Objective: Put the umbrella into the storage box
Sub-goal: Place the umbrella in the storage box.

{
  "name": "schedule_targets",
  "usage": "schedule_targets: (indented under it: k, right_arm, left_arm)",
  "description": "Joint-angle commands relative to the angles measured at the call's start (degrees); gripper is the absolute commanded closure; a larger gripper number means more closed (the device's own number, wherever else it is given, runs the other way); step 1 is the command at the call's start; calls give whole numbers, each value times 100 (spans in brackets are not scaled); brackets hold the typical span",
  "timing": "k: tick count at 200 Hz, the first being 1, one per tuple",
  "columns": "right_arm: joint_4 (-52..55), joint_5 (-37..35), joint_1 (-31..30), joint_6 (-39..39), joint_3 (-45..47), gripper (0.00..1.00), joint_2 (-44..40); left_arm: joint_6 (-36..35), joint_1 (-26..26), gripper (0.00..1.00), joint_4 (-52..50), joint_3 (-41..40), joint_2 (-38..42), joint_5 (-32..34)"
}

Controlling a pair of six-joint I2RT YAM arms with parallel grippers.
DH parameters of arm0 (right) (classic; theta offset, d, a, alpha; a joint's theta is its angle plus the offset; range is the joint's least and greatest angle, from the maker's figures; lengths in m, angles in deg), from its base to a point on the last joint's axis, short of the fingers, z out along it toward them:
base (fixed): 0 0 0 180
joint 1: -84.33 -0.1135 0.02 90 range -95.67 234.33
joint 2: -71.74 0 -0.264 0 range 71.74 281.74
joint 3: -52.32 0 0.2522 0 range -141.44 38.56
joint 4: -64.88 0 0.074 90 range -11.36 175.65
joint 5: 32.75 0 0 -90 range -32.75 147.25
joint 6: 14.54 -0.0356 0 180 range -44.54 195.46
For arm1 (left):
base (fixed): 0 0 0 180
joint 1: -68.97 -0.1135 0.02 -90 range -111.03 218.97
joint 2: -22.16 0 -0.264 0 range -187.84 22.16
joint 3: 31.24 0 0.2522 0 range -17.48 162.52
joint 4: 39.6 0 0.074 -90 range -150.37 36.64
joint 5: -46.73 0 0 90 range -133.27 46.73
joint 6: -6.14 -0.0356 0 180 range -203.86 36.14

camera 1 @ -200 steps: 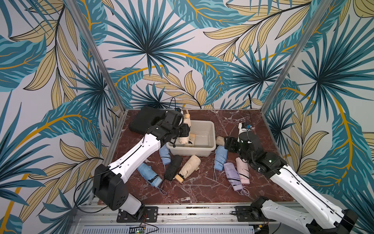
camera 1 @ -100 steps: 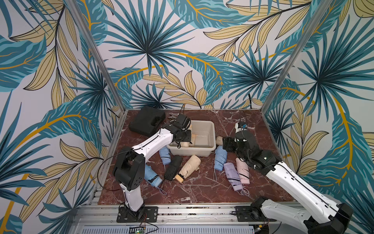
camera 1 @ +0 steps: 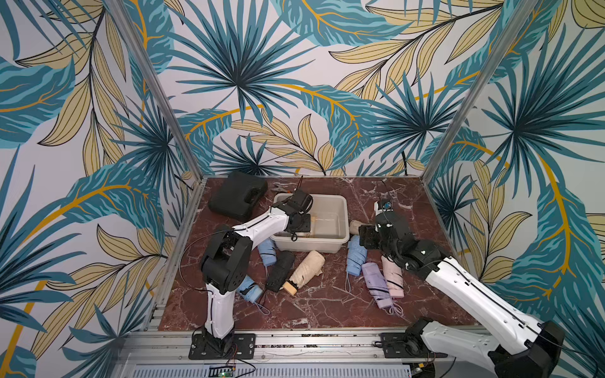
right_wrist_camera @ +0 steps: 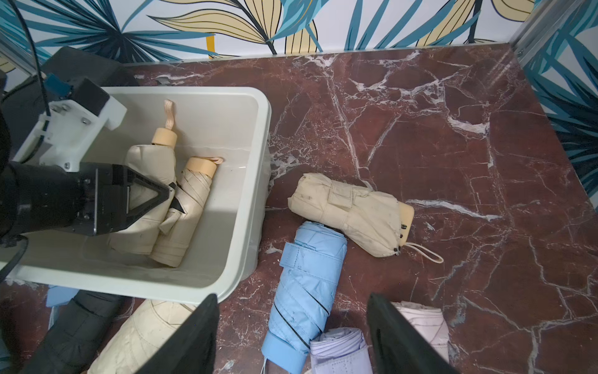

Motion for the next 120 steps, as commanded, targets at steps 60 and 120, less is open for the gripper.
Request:
schedule_targets:
  k: [60, 120]
  right_arm:
    - [59, 399, 16, 542, -176, 22, -132]
    - [-713, 1785, 12, 1573, -259, 22, -162]
  left_arm:
    - [-208, 15, 24, 304, -46, 979, 71]
    - [-158, -189, 19, 1379, -1205, 2925, -118]
